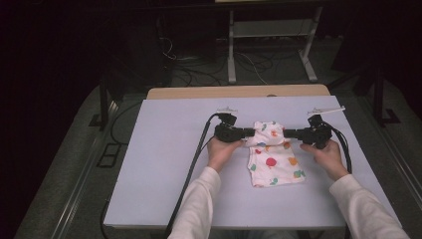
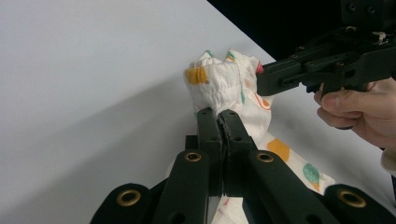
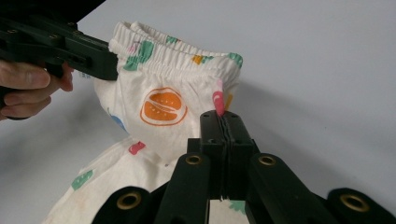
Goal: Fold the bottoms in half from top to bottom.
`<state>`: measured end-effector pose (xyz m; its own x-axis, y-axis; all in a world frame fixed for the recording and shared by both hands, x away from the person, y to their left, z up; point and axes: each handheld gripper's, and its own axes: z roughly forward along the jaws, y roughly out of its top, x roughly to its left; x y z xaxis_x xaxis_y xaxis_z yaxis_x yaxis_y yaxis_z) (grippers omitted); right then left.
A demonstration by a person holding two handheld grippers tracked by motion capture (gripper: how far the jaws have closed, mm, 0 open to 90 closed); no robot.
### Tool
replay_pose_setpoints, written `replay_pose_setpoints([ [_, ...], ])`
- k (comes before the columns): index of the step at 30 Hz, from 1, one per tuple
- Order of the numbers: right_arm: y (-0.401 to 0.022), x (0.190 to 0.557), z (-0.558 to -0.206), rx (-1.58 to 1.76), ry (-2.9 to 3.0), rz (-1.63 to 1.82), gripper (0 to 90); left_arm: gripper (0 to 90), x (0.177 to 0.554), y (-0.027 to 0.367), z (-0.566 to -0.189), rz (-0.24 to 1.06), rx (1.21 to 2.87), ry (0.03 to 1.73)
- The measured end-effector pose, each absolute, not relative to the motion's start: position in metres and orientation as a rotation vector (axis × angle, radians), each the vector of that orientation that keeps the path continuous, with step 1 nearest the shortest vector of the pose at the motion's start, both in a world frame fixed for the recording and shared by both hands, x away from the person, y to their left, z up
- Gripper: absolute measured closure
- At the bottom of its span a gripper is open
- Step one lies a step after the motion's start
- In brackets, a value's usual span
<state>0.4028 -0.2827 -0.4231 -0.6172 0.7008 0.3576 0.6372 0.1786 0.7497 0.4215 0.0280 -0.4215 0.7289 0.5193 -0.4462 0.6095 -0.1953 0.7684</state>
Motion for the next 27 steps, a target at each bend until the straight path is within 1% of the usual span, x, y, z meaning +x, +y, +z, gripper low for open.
replay_pose_setpoints([
  [27, -0.285, 0.379, -0.424, 1.308, 2.397, 1.436, 87.4, 88.4, 0.395, 0.029, -0.425, -0.121, 1.868, 0.848],
])
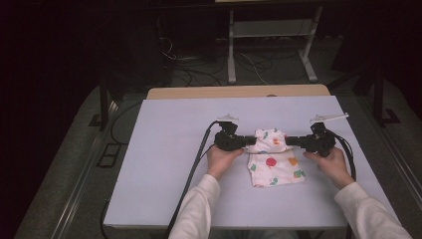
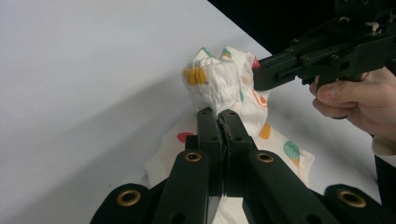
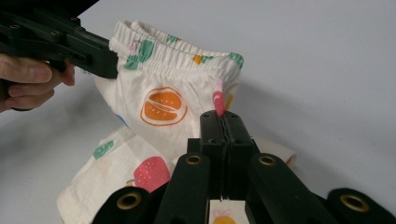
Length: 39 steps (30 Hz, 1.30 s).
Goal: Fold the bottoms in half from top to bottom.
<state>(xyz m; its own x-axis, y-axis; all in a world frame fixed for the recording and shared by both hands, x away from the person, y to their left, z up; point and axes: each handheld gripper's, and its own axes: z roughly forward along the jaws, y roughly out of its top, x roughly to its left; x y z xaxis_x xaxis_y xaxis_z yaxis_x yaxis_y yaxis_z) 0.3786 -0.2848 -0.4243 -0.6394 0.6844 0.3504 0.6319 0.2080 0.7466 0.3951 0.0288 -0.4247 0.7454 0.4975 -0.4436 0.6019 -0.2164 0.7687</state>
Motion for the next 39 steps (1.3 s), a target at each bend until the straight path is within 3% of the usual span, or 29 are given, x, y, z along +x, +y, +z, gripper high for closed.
replay_pose_setpoints([
  [35, -0.291, 0.359, -0.438, 1.322, 2.461, 1.385, 86.3, 88.3, 0.371, 0.021, -0.446, -0.147, 1.896, 0.805],
  [37, -0.291, 0.359, -0.438, 1.324, 2.479, 1.362, 84.4, 88.3, 0.370, 0.019, -0.447, -0.149, 1.899, 0.803],
  [39, -0.291, 0.358, -0.437, 1.338, 2.486, 1.336, 76.2, 88.3, 0.369, 0.017, -0.449, -0.151, 1.902, 0.798],
])
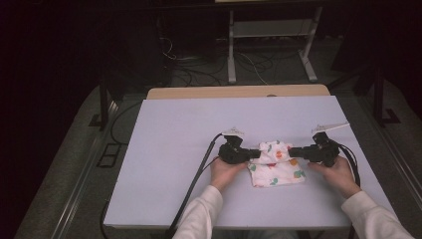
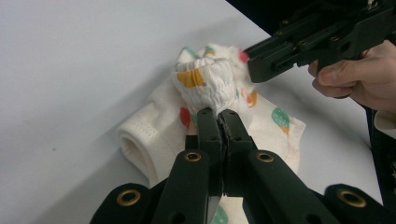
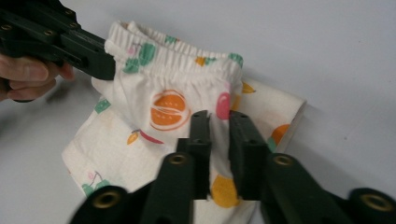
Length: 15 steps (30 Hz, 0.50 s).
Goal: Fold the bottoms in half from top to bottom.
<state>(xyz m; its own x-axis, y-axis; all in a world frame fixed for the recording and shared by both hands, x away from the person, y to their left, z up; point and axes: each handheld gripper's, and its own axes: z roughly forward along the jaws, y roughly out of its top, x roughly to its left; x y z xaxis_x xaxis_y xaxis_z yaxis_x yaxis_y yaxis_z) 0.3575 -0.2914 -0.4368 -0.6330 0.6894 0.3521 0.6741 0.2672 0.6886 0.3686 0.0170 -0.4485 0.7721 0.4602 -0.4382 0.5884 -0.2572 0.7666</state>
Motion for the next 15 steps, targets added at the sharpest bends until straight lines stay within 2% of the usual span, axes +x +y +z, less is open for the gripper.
replay_pose_setpoints([
  [3, -0.292, 0.355, -0.432, 1.348, 2.459, 1.346, 59.8, 88.3, 0.367, 0.016, -0.450, -0.154, 1.903, 0.793],
  [5, -0.294, 0.354, -0.429, 1.352, 2.438, 1.384, 52.5, 88.3, 0.366, 0.016, -0.451, -0.155, 1.903, 0.794],
  [10, -0.294, 0.360, -0.421, 1.379, 2.399, 1.427, 44.8, 88.3, 0.365, 0.017, -0.453, -0.158, 1.907, 0.791],
  [15, -0.285, 0.371, -0.410, 1.366, 2.392, 1.426, 44.8, 88.3, 0.364, 0.017, -0.454, -0.164, 1.919, 0.781],
])
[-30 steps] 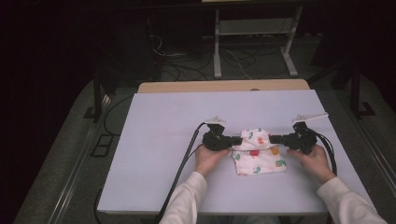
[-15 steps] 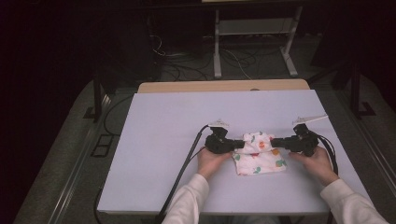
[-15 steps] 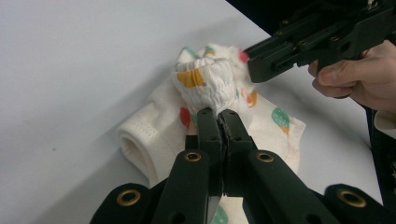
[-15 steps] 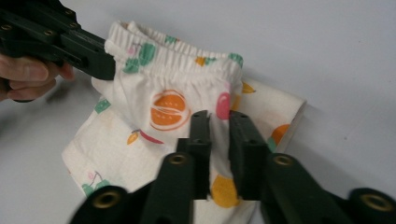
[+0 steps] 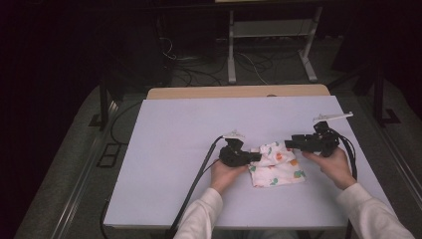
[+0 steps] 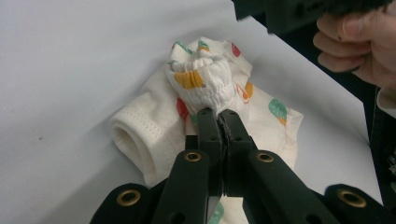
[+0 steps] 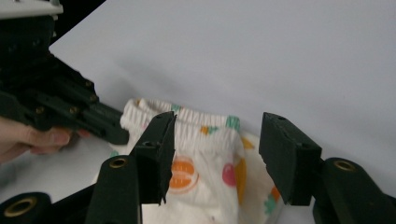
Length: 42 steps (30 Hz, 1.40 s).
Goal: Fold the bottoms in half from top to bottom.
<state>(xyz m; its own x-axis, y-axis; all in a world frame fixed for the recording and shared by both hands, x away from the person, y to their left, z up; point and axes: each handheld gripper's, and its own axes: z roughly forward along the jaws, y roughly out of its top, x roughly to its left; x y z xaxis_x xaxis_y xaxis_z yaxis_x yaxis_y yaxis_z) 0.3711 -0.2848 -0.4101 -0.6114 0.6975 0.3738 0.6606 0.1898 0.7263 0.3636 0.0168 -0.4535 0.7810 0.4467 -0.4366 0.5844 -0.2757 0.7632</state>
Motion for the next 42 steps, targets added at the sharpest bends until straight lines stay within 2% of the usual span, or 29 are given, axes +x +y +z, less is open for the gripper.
replay_pose_setpoints([
  [4, -0.275, 0.381, -0.405, 1.346, 2.408, 1.417, 51.6, 88.2, 0.363, 0.016, -0.455, -0.173, 1.931, 0.766],
  [11, -0.257, 0.403, -0.406, 1.347, 2.472, 1.372, 85.6, 88.2, 0.362, 0.016, -0.455, -0.173, 1.937, 0.755],
  [12, -0.254, 0.406, -0.406, 1.349, 2.484, 1.360, 88.4, 88.2, 0.362, 0.015, -0.455, -0.172, 1.939, 0.754],
  [22, -0.233, 0.427, -0.418, 1.402, 2.552, 1.253, 88.7, 88.1, 0.360, 0.014, -0.456, -0.174, 1.941, 0.743],
  [42, -0.213, 0.433, -0.438, 1.411, 2.742, 1.123, 88.7, 87.6, 0.357, 0.013, -0.459, -0.165, 1.967, 0.704],
])
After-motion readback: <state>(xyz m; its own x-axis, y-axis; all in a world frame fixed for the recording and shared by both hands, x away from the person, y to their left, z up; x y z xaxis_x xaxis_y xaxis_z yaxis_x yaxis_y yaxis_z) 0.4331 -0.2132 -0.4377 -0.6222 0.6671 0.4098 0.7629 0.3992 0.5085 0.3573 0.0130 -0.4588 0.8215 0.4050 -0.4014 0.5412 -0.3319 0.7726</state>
